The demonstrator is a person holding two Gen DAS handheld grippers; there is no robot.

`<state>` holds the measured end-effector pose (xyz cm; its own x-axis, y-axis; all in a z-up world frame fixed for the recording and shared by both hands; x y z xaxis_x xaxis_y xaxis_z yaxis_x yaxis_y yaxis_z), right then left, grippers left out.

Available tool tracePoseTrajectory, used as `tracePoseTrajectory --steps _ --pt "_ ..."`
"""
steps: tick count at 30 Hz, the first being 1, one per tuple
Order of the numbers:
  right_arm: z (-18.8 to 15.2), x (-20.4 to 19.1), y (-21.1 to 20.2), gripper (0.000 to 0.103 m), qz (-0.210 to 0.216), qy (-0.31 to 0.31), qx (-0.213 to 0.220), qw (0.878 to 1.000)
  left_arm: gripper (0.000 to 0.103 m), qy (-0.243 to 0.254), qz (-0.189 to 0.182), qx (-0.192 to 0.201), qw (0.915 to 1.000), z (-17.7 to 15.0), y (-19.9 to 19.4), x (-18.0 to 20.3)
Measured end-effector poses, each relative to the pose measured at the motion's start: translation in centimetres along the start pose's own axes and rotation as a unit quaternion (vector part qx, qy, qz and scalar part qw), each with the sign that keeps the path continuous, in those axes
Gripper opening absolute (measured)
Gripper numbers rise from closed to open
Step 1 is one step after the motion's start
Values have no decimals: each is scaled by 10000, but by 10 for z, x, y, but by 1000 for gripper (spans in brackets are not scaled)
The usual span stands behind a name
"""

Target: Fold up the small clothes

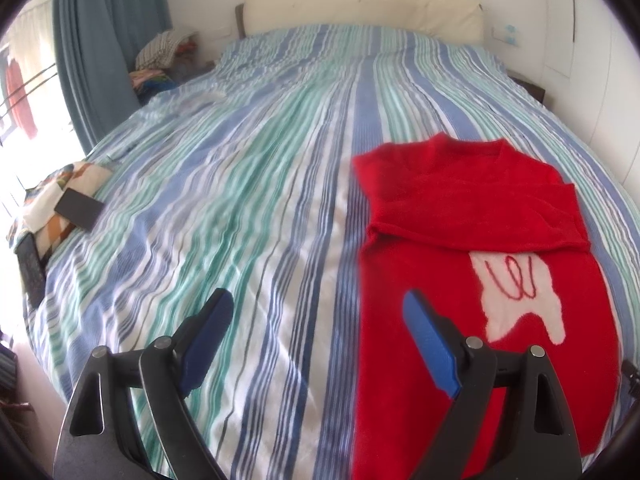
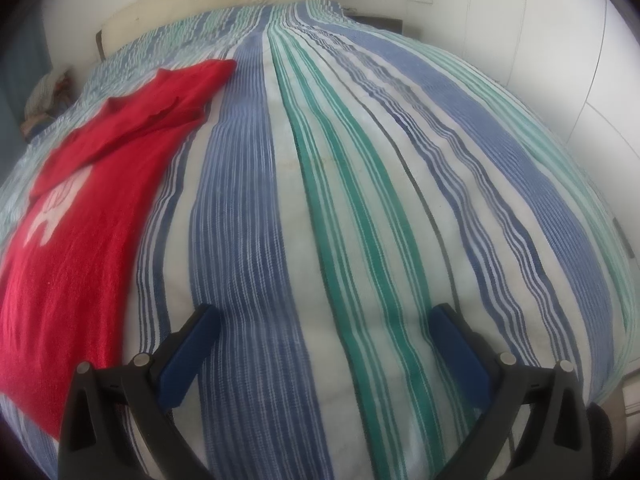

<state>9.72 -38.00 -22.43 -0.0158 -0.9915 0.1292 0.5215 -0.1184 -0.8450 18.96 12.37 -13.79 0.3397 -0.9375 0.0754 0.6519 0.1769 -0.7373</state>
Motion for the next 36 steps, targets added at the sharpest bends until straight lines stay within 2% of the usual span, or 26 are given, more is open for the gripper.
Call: tracePoseTrajectory --steps 3,6,10,19,23,29,36 --pt "9 2 -16 102 -69 -5 -189 9998 93 -36 -46 15 10000 -6 -4 -2" --pt "19 -1 -40 102 -576 -394 -283 9972 93 -33 -64 -81 9999 -16 -1 -4" --pt "32 -8 -70 102 -1157 -980 -134 9883 93 -59 -53 -258 9996 -29 4 -5" --pt "45 -16 -100 102 -1462 -1326 48 9803 93 -115 -82 -310 9994 -38 -1 -10" --pt "45 -22 -104 102 -1430 -1308 105 9810 93 -174 -101 -356 9992 -43 -3 -17" --pt "37 -27 -99 102 -1052 -1181 320 9869 94 -186 -28 -618 9979 -58 8 -26" --pt "19 -35 -76 102 -840 -1188 26 9894 94 -358 67 -743 9966 -67 11 -41"
Point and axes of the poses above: each gripper's, at about its wrist camera, not at the fingertips, and y roughly the way its jaws point, x to its right, z to its top, the point moved 4 cm from there along y, roughly the way its jaws point, and after that the axes turned 13 degrees about -y, right-handed, at the moved point
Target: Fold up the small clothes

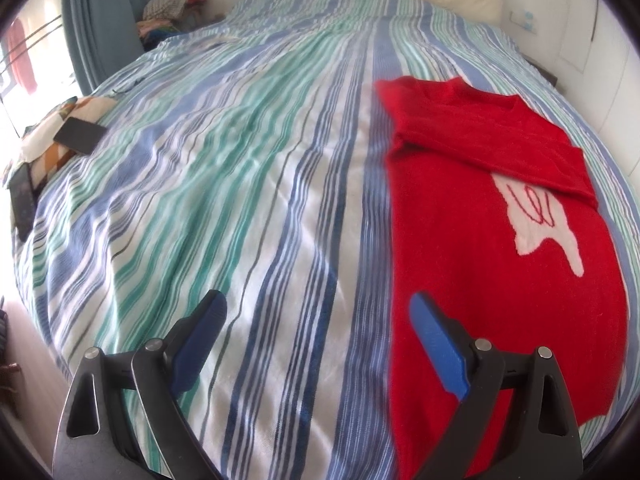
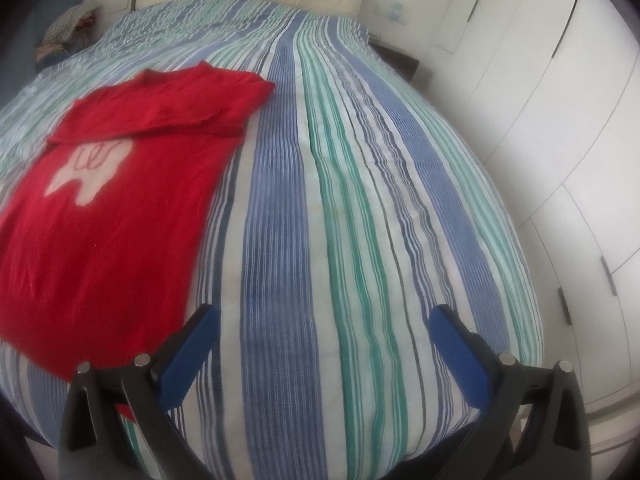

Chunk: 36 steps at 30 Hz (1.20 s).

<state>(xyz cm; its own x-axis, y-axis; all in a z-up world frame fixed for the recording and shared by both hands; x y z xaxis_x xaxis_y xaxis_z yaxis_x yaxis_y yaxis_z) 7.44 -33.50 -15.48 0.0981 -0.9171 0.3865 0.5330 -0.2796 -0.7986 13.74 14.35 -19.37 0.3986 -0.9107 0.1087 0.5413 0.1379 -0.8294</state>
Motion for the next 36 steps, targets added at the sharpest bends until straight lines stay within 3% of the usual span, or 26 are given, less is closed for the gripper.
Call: tracePoseTrajectory --steps 4,16,26,36 --pt "1 -9 -5 102 6 -114 -77 9999 94 -6 3 52 10000 0 -12 0" --pt "36 -19 -39 102 191 -250 363 9988 95 321 26 427 9986 14 -48 32" --pt "29 -18 -39 102 236 -209 269 9991 95 415 129 505 9978 18 -51 32" --pt "21 -15 -48 102 253 -115 222 9994 96 252 -79 229 9994 13 -44 19"
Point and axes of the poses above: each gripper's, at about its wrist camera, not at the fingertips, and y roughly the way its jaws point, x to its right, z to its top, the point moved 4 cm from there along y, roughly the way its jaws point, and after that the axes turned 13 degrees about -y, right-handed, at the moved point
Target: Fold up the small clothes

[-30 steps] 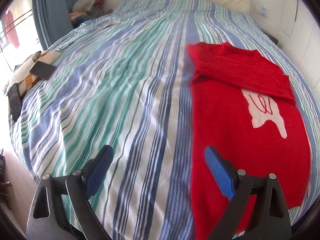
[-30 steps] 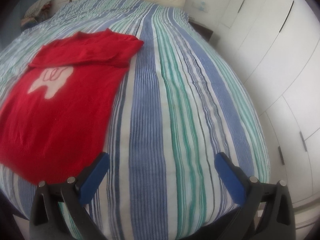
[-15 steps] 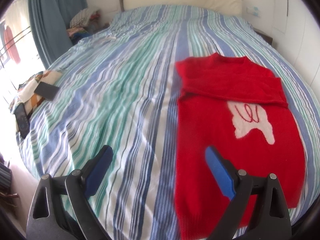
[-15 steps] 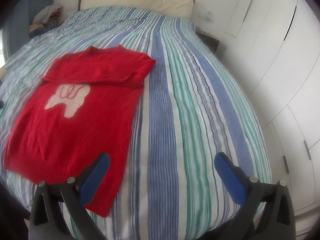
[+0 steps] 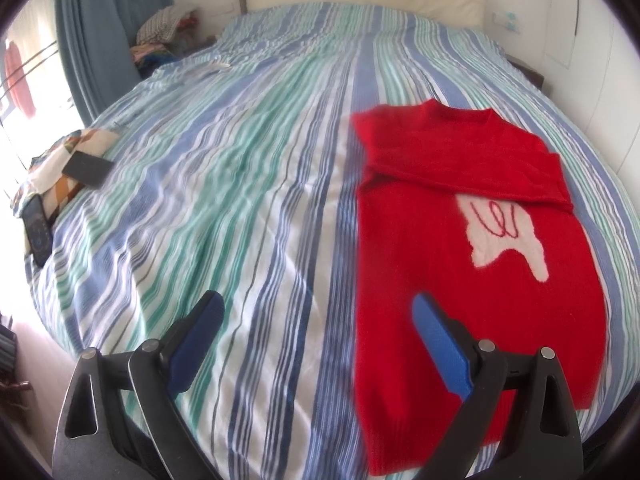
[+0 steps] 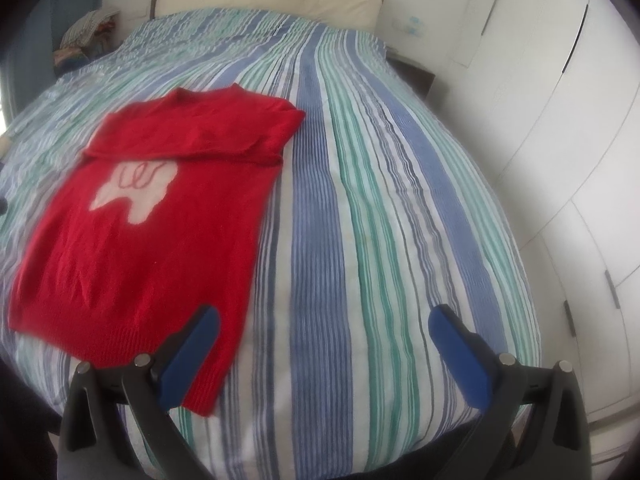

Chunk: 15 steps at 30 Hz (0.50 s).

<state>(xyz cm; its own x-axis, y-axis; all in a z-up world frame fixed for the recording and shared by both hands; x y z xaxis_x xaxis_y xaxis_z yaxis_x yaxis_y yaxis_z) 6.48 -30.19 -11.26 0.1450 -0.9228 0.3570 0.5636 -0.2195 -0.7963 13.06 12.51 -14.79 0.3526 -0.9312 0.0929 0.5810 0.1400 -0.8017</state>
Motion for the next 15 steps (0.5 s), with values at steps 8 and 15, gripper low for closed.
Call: tracePoseTrajectory --steps 8,15 --pt "-2 -3 -16 102 32 -7 12 10000 96 -234 -156 -187 9994 -12 1 -29" --pt "0 -8 -28 102 120 46 125 9998 96 -350 -220 -327 9986 -24 -2 -41"
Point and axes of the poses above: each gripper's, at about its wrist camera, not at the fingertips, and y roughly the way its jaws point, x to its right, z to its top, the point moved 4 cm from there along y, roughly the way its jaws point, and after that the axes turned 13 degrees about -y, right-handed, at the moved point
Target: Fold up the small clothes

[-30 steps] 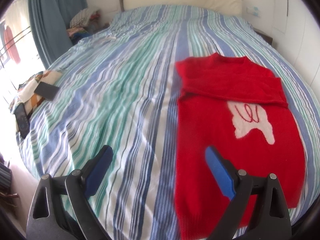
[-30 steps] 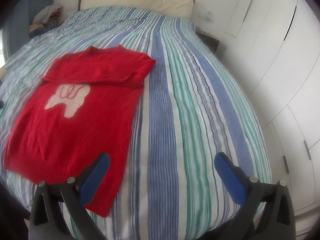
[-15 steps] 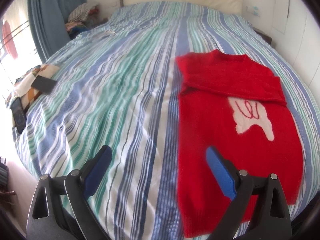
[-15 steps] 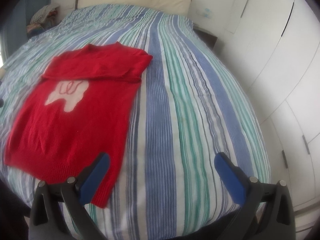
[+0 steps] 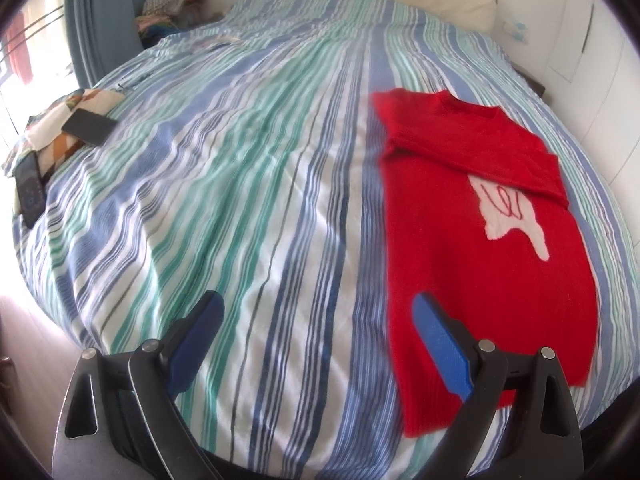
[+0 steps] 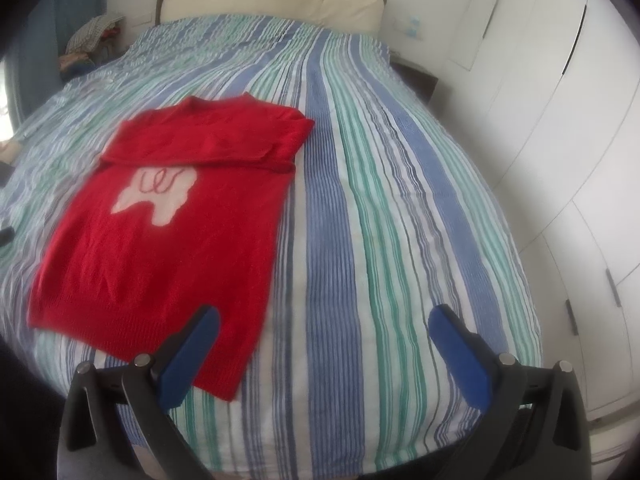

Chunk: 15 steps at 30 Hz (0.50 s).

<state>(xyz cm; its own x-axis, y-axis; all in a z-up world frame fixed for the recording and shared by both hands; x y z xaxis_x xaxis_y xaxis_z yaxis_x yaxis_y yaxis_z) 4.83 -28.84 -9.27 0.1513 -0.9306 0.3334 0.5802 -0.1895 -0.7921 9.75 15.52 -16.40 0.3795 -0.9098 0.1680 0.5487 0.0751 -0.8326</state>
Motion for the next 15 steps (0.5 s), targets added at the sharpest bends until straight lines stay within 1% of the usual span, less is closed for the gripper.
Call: tracePoseTrajectory --steps 4,6,8,13,15 --pt "-4 -2 3 102 156 68 103 9998 96 15 -18 -69 10000 -10 -7 9" --pt "-8 -2 11 102 230 81 61 9997 96 17 22 -76 10000 -16 -13 14" --pt "-10 0 23 102 357 123 -34 9993 96 -46 -14 -138 9999 -23 -19 16" --pt "-11 11 42 102 511 267 -45 9983 96 -161 -100 -412 9990 -35 -26 10" --pt "-11 19 45 102 618 405 -52 9973 96 -132 -136 -414 9990 -32 -29 5"
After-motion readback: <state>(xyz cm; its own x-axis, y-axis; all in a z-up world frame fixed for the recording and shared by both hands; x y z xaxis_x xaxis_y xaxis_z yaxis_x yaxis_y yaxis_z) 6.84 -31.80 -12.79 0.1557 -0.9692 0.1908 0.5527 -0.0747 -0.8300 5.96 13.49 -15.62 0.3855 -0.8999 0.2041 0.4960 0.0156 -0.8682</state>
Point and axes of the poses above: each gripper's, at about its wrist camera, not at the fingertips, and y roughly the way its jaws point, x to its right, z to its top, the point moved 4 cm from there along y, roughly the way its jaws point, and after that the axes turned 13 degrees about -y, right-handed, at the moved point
